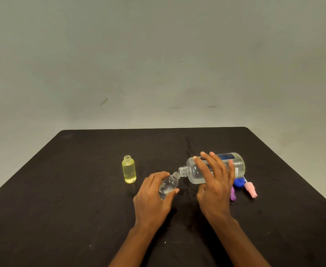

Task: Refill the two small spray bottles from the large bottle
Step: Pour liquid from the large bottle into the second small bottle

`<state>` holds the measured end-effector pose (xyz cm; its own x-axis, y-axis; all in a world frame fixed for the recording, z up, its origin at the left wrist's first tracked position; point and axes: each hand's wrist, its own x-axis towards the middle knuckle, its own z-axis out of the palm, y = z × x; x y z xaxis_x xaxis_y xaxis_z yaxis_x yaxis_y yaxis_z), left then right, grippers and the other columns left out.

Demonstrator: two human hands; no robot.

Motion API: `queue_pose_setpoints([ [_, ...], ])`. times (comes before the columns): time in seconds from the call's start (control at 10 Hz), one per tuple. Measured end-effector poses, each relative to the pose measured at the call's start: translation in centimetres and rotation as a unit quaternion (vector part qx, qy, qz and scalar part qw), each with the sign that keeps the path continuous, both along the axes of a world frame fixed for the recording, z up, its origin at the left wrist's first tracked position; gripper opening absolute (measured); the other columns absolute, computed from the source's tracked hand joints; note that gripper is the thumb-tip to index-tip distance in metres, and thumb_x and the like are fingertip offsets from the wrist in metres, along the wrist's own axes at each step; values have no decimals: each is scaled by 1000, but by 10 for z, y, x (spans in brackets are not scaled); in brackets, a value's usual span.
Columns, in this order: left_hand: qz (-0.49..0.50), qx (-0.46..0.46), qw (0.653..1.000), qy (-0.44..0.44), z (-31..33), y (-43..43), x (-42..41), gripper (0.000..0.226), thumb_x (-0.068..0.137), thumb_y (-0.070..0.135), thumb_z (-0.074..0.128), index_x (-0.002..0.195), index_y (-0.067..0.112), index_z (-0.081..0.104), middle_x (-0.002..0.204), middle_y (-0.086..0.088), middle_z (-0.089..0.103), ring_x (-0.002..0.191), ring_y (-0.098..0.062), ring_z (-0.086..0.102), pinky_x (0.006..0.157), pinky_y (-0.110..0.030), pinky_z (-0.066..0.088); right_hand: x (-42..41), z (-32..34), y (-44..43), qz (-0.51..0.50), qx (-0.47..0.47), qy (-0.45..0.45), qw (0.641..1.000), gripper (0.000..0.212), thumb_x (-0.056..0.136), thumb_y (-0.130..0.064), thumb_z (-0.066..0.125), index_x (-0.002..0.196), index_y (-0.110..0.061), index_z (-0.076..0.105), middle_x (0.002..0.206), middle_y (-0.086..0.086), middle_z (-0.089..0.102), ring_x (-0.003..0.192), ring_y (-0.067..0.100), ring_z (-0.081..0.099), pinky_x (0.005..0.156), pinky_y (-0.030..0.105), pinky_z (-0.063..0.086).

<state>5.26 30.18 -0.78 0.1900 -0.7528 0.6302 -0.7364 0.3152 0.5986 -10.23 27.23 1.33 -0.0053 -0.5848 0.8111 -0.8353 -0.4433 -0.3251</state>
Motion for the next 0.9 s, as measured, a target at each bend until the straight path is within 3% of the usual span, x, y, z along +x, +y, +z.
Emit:
queue_pose_setpoints([
  [0.9,-2,-2,1000,0,-2,-1,0,49,62,34,85,105,31,61,99,27,57,87,5,54,60,-3,35,1,1,3,-9,5,3,1000,80,45,30,65,115,-8,66,125,14,61,127,24,40,109,55,20],
])
